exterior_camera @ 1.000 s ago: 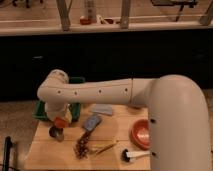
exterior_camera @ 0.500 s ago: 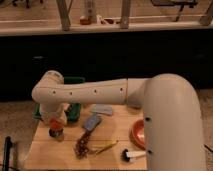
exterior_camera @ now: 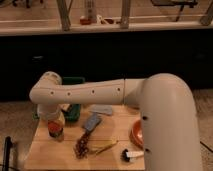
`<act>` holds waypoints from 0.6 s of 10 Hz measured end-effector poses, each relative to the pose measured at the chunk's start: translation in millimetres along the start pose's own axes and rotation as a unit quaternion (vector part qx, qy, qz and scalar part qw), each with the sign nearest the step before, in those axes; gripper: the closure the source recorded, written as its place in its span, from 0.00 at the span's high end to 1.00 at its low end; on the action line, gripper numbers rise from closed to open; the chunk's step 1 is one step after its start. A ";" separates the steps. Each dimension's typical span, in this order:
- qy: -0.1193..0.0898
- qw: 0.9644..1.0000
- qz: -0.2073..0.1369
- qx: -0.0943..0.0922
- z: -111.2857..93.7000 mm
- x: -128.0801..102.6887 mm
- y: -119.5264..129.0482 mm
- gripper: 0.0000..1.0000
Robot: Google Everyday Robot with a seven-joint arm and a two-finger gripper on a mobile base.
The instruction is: Place apple in metal cup
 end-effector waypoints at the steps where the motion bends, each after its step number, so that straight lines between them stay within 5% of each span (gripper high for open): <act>1: -0.001 1.000 -0.001 0.000 0.6 -0.2 -0.2 0.00; 4: -0.005 1.000 -0.004 0.000 3.1 -1.8 -1.8 0.00; 6: -0.009 1.000 -0.005 -0.001 3.9 -2.2 -2.5 0.13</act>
